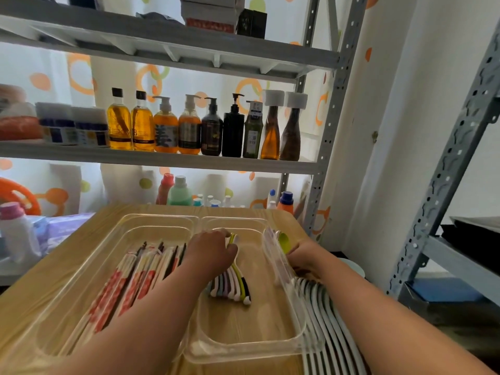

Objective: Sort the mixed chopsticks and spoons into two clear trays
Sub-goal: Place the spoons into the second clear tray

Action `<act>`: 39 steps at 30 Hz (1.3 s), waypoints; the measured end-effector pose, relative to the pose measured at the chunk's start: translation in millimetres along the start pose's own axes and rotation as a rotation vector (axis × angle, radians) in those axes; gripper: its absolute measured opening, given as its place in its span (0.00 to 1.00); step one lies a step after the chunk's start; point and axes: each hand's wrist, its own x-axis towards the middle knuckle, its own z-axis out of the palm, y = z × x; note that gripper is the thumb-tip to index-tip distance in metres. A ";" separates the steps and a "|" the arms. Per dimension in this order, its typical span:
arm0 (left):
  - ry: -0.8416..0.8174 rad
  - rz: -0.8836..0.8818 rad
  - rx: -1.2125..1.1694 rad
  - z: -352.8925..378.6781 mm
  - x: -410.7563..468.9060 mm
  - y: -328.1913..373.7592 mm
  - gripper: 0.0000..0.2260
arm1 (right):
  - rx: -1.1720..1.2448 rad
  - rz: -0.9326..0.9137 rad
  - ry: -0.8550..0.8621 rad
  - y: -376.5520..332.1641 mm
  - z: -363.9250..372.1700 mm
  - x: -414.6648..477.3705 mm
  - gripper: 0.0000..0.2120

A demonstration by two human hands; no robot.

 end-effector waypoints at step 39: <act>0.073 -0.072 -0.476 -5.6 -1.1 -10.5 0.15 | -0.077 -0.253 0.494 -28.4 -4.2 -15.2 0.12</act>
